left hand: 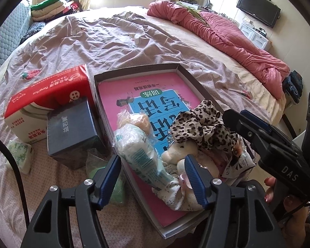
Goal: Organize soft objects
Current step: 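Move both open tools back toward the bagged green soap and second wipes pack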
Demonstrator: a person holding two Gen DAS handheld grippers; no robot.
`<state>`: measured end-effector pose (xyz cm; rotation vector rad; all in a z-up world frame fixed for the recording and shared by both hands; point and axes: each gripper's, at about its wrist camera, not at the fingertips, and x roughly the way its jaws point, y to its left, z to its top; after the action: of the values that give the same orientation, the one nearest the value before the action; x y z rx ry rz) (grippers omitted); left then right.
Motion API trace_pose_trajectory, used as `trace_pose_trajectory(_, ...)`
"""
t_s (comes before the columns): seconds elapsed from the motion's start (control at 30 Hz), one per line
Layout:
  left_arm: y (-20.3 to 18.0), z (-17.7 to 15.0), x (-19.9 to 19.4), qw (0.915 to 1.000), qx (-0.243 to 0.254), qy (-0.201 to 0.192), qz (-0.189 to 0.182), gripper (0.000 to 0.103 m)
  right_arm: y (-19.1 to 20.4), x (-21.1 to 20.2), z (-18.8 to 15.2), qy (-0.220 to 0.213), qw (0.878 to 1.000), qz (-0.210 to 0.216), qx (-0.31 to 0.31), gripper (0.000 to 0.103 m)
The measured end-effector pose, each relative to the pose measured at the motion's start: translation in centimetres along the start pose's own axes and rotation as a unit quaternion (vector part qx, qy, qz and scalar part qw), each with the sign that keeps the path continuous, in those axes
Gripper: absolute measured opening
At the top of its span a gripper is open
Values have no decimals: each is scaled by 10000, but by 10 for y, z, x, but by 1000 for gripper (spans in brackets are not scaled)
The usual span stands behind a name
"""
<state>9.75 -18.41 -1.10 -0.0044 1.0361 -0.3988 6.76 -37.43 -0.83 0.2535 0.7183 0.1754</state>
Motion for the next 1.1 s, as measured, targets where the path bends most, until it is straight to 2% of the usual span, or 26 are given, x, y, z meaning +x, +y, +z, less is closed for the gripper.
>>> trace_pose_trajectory(0.53, 3, -2, -37, 9993, 5, -352, 112, 76, 12, -17, 3, -228, 9992, -273, -184, 76)
trace_pose_trajectory(0.9, 18, -8, -71, 9976, -151, -619, 275, 81, 52, -32, 7, -372, 9962, -241, -746, 77)
trace_pose_trajectory(1.1, 40, -9, -89, 9960, -346, -741, 367, 82, 78, -39, 9, -422, 9929, -198, -1090, 77)
